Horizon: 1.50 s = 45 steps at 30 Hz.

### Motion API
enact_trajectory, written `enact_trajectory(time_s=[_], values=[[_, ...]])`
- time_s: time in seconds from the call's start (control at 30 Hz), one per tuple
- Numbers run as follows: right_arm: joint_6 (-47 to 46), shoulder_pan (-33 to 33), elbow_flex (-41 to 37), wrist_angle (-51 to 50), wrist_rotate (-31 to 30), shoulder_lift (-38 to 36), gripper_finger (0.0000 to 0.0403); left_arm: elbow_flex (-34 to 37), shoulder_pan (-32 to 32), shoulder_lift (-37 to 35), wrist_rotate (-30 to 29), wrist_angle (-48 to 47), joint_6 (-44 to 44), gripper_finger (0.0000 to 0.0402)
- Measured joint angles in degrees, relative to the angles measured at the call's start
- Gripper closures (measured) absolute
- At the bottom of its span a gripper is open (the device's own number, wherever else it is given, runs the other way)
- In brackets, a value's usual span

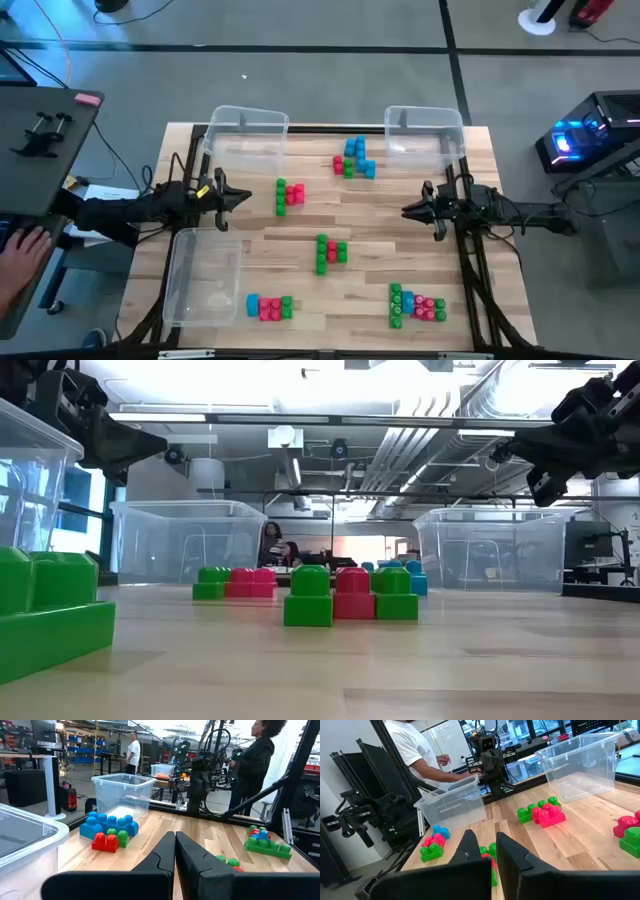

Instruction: Sort blocks

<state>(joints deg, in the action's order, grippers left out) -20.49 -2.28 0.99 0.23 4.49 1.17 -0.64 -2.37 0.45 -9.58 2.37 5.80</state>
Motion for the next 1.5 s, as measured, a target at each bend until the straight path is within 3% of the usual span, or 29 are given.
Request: enact_trajectory(time_s=[1.5], values=[[0.0,0.0,0.0,0.0,0.0,0.0,0.0403,0.0,0.0,0.0,0.0,0.0,0.0,0.0401]])
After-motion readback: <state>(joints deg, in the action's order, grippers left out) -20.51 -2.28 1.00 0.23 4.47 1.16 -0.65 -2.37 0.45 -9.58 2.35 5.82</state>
